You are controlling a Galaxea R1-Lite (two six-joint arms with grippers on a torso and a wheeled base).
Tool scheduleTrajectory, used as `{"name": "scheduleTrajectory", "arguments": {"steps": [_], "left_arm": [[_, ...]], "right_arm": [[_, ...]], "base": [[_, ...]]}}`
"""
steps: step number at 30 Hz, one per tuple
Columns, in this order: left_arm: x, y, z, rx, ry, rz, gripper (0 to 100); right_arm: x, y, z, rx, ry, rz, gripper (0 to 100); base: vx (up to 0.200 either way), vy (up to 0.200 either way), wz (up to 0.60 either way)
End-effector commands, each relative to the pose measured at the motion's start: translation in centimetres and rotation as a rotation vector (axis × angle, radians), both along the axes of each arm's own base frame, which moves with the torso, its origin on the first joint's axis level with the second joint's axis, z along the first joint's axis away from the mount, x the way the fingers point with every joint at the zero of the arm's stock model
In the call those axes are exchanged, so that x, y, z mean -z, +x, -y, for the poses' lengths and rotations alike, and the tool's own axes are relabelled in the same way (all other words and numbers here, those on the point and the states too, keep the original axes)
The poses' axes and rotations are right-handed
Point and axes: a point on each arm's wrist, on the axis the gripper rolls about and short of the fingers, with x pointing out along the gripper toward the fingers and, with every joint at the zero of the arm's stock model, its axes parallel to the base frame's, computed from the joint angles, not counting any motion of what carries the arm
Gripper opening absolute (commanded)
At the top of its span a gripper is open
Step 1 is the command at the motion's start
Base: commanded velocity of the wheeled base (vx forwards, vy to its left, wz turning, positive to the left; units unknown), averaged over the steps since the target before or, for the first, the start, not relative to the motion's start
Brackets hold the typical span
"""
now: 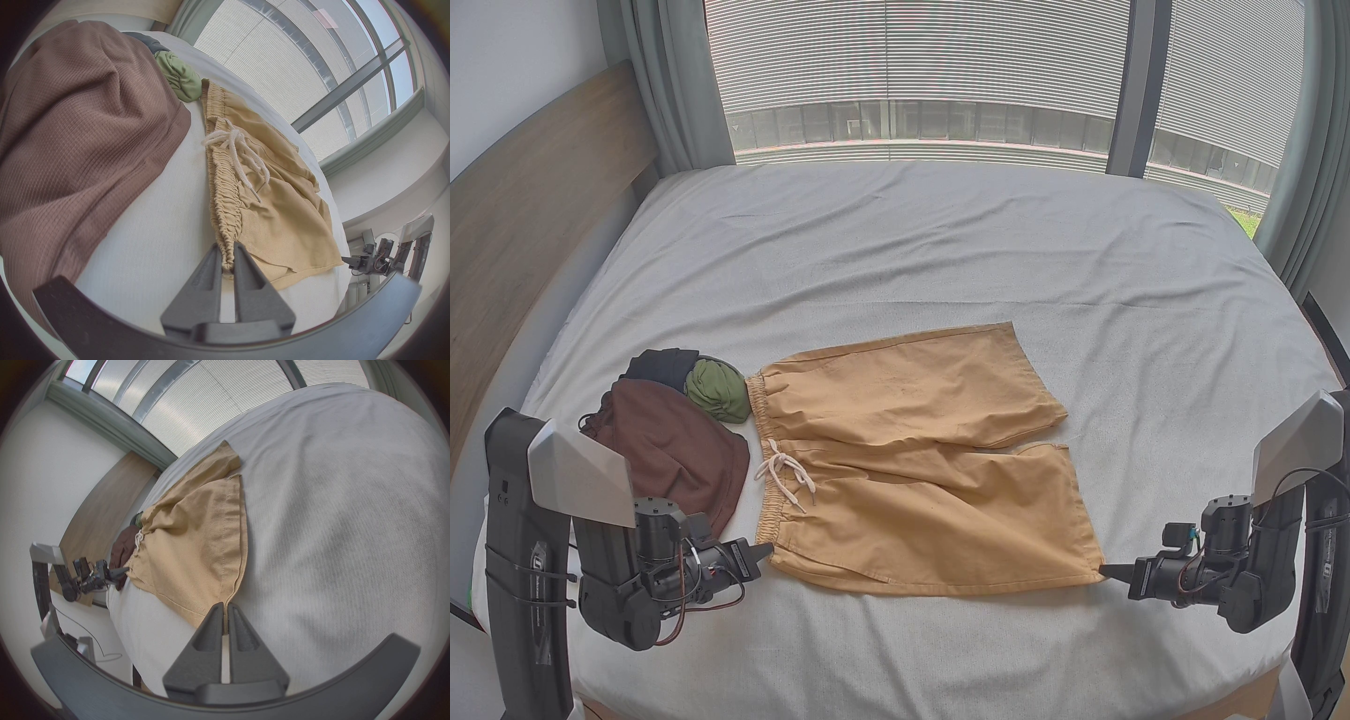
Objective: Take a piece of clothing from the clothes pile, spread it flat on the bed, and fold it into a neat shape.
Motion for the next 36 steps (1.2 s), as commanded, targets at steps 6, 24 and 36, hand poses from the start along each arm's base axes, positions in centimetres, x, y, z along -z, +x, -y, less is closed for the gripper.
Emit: {"name": "scheduleTrajectory", "arguments": {"steps": [6,24,36], "left_arm": [[-0.8,-1.7,-0.9,0.034,0.035,-0.015,0],[0.0,-2.7,-1.0,0.094,0.055,-0.050,0],[-3.5,-0.7,-0.8,0.074,0.018,0.110,100]], "right_arm": [[0.1,-2.0,0.2,-0.036,-0.046,-0.043,0],[0.2,-2.3,0.5,-0.049,-0.072,-0.035,100],[-4.6,2.7,0.2,0.002,0.005,0.249,100]], "base": [[0.000,0.000,0.00],[0.000,0.000,0.00],[0.000,0.000,0.00]]}}
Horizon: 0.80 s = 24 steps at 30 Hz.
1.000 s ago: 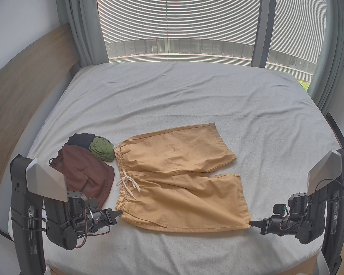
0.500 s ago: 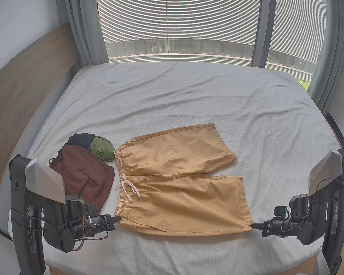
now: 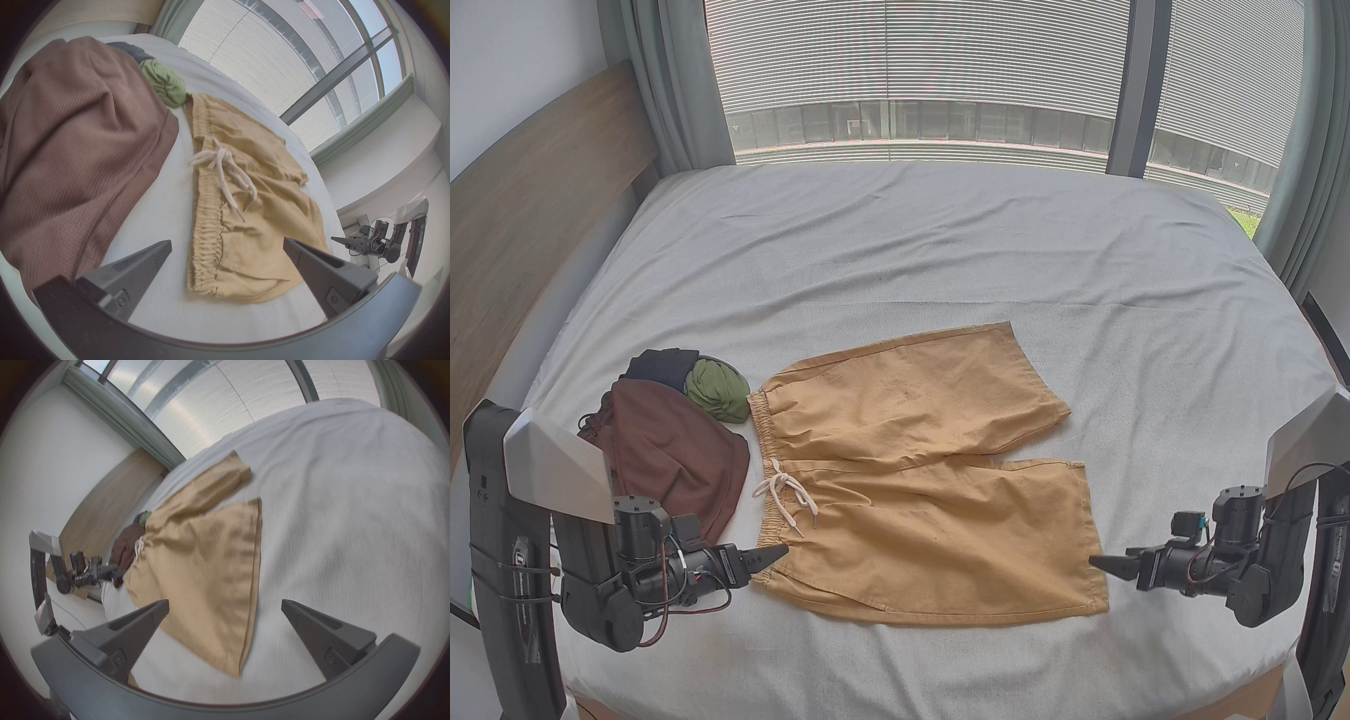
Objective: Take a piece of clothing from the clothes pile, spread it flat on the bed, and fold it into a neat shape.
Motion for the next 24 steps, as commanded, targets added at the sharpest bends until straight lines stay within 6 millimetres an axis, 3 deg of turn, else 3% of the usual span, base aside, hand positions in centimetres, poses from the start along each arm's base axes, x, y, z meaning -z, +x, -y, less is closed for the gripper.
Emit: {"name": "scheduleTrajectory", "arguments": {"steps": [1,5,11,12,24], "left_arm": [[-2.1,0.9,0.2,-0.017,-0.019,0.085,100],[-2.1,1.4,0.3,-0.026,-0.012,0.102,100],[-2.4,1.8,0.4,-0.028,-0.014,0.127,100],[-2.3,1.8,0.5,-0.025,-0.016,0.125,100],[-2.0,1.8,0.5,-0.023,-0.016,0.111,100]], "right_arm": [[-3.7,3.7,-0.4,0.036,0.083,0.189,100],[-4.1,6.7,-0.7,0.051,0.129,0.252,100],[-1.5,9.1,-0.7,0.057,0.128,0.248,100],[-0.4,10.3,-0.6,0.060,0.129,0.257,100],[0.9,11.9,-1.4,0.103,0.172,0.243,100]], "base": [[0.000,0.000,0.00],[0.000,0.000,0.00],[0.000,0.000,0.00],[0.000,0.000,0.00],[0.000,0.000,0.00]]}}
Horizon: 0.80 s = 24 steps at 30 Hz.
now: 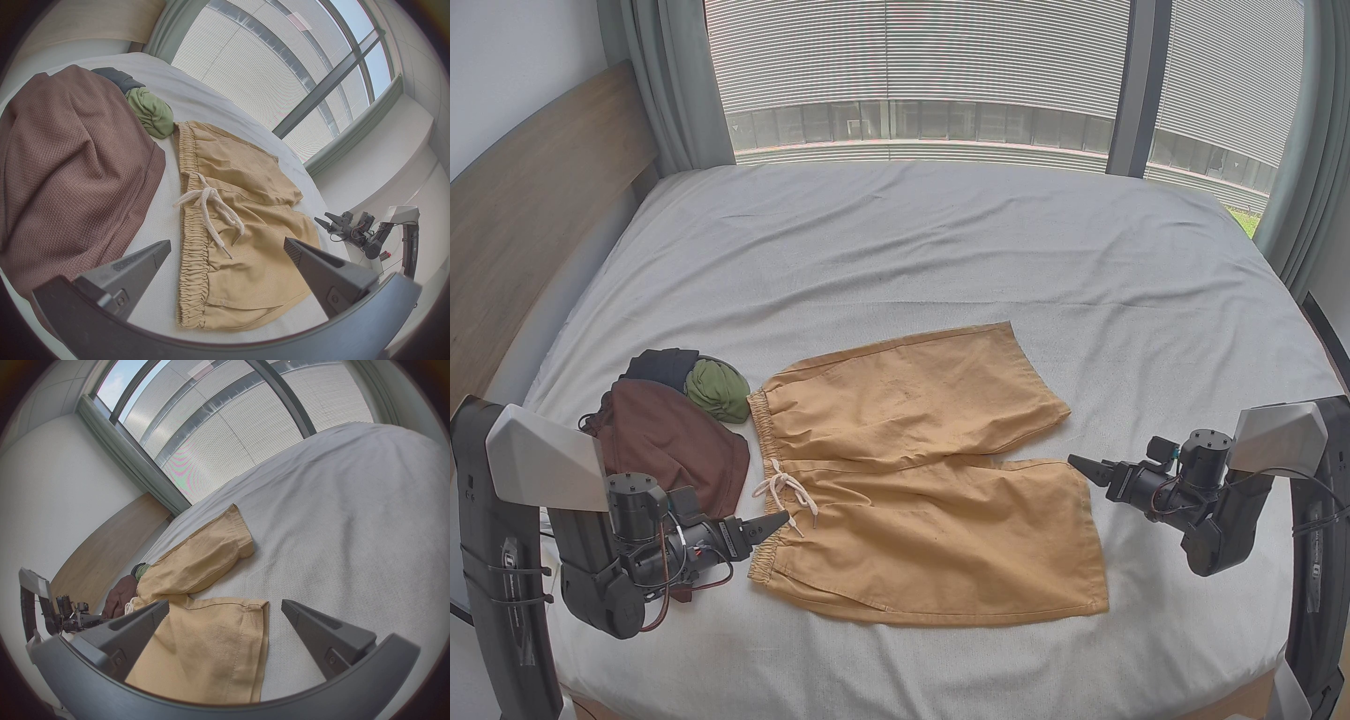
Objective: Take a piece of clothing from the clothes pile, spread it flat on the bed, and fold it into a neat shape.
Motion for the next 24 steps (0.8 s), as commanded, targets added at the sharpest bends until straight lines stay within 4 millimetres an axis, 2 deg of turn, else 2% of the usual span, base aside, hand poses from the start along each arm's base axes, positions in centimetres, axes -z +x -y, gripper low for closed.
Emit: {"name": "scheduleTrajectory", "arguments": {"steps": [1,10,24], "left_arm": [[0.3,0.0,0.0,0.001,0.000,-0.009,100],[0.4,0.0,0.1,0.004,0.001,-0.012,100],[0.5,0.0,0.1,0.006,0.001,-0.015,100]], "right_arm": [[1.3,0.4,-0.6,-0.007,0.010,-0.021,100],[3.3,1.3,-1.4,0.010,0.000,-0.030,100],[3.5,2.3,-2.3,0.021,0.031,-0.015,100]], "base": [[0.000,0.000,0.00],[0.000,0.000,0.00],[0.000,0.000,0.00]]}}
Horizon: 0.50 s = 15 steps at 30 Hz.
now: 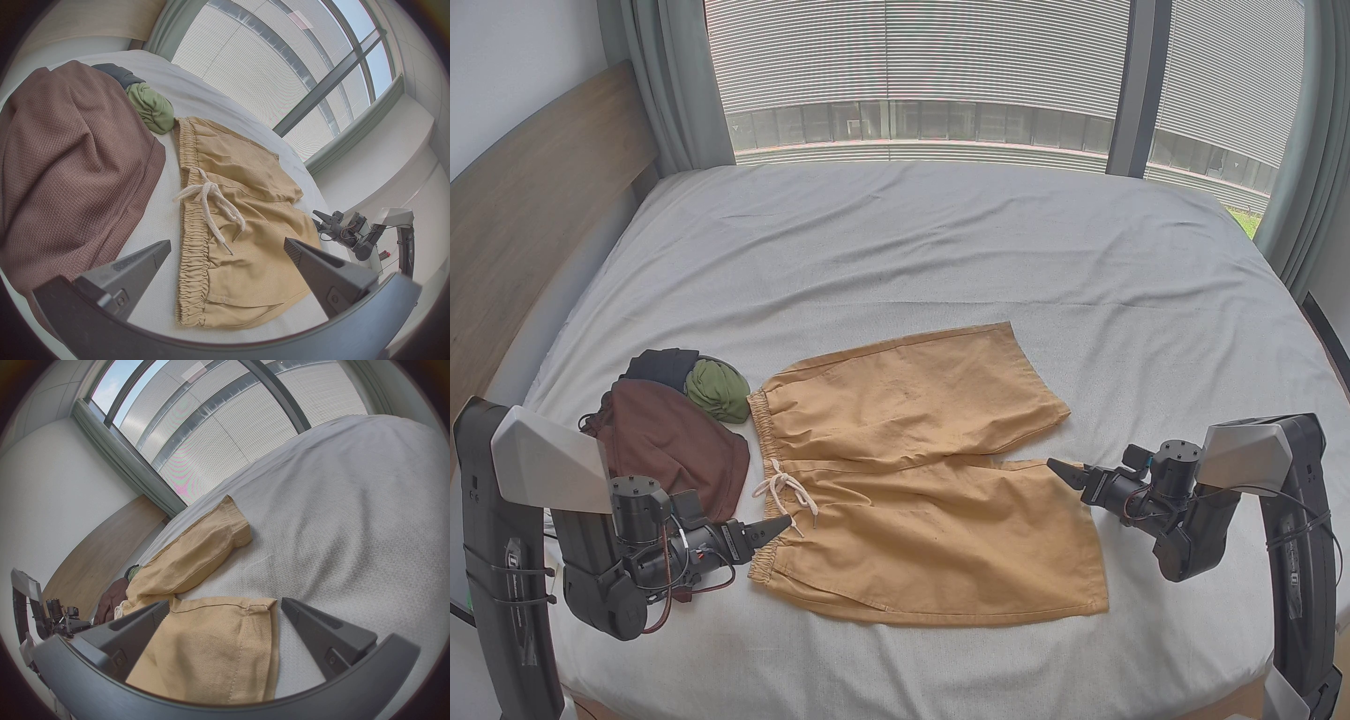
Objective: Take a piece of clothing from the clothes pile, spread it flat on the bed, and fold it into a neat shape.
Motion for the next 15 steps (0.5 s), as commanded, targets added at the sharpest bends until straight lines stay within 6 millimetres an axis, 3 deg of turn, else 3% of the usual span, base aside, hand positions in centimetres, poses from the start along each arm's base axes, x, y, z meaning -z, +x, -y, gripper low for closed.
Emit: {"name": "scheduleTrajectory", "arguments": {"steps": [1,15], "left_arm": [[0.11,-0.01,0.00,0.000,0.000,-0.003,100],[0.79,0.11,-0.03,-0.001,0.004,-0.019,100]], "right_arm": [[0.20,0.12,-0.12,-0.003,0.003,-0.002,0],[-0.47,1.09,0.30,0.021,0.006,0.044,0]], "base": [[0.000,0.000,0.00],[0.000,0.000,0.00]]}}
